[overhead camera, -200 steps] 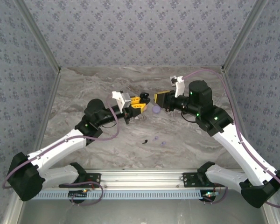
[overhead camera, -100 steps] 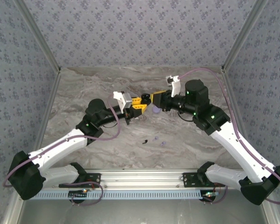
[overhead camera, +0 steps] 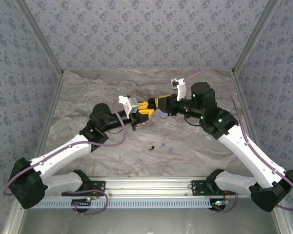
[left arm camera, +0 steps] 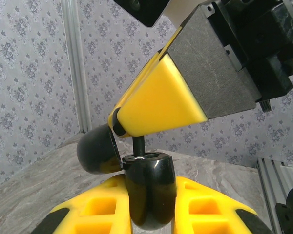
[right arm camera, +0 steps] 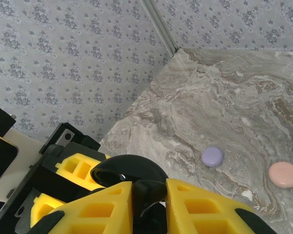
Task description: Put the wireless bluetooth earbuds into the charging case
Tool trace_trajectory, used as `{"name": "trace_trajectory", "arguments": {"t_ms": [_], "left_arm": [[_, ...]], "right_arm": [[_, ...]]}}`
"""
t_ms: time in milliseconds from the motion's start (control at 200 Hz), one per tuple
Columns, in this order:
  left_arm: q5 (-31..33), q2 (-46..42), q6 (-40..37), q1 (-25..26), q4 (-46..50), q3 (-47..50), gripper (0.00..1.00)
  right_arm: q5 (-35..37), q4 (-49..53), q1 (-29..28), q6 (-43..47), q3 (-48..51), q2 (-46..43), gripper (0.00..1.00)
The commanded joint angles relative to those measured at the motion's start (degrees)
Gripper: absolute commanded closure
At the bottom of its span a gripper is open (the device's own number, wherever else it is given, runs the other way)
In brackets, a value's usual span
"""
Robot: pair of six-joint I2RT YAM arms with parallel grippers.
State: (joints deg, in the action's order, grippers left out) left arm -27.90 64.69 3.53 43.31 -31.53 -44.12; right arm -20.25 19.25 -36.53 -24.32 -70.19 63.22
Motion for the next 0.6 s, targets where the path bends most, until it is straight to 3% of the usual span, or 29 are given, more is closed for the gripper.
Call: {"name": "trace_trajectory", "arguments": {"t_ms": [0, 445, 595], "left_arm": [[-0.6, 0.3, -0.2, 0.5, -2.2, -2.2, 1.00], [-0.7, 0.4, -0.1, 0.5, -2.4, -2.3, 1.00], [-0.8, 0.4, 0.0, 0.5, -2.4, -2.3, 1.00]], "right_arm": [[-2.5, 1.9, -0.8, 0.7, -1.7, -0.6, 0.75], [-3.2, 4.2, -0.8, 0.1, -1.4, 0.3, 0.75], [-3.7, 4.8, -0.3, 0.3, -1.6, 0.6, 0.67]]}}
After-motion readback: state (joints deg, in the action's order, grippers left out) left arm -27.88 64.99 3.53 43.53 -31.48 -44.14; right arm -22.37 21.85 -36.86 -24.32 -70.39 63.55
